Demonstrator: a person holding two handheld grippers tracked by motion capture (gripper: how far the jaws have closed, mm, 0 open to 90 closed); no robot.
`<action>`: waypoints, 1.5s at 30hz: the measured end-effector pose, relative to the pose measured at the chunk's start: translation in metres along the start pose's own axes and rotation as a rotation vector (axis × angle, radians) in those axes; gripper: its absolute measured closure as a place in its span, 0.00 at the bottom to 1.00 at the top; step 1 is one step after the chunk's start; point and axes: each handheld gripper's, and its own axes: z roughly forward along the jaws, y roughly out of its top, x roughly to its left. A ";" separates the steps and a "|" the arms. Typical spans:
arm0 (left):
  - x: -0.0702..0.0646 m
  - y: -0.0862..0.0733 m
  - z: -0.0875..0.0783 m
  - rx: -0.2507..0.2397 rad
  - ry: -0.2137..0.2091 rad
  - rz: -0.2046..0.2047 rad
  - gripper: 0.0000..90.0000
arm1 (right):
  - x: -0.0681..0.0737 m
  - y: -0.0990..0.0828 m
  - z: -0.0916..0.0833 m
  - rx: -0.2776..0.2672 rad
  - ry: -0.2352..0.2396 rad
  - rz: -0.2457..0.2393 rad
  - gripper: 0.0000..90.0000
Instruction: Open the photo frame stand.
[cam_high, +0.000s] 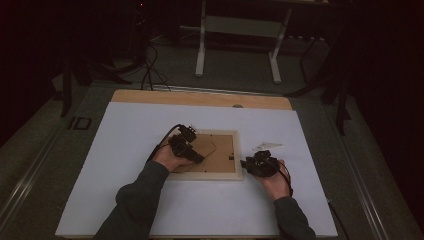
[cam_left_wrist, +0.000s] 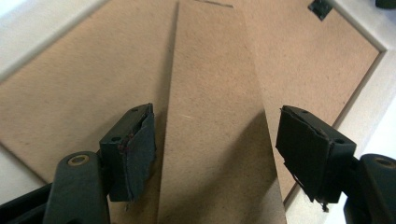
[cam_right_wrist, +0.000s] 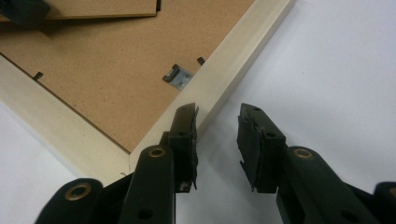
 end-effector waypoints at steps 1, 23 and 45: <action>0.000 0.000 0.001 0.009 0.004 0.003 0.32 | 0.000 0.000 0.000 0.000 0.000 0.000 0.74; -0.005 0.002 0.000 0.055 0.029 0.049 0.41 | -0.001 -0.001 0.001 0.000 0.004 0.001 0.73; -0.011 0.002 -0.003 0.071 0.063 0.078 0.43 | -0.004 -0.002 0.000 0.000 0.009 0.011 0.72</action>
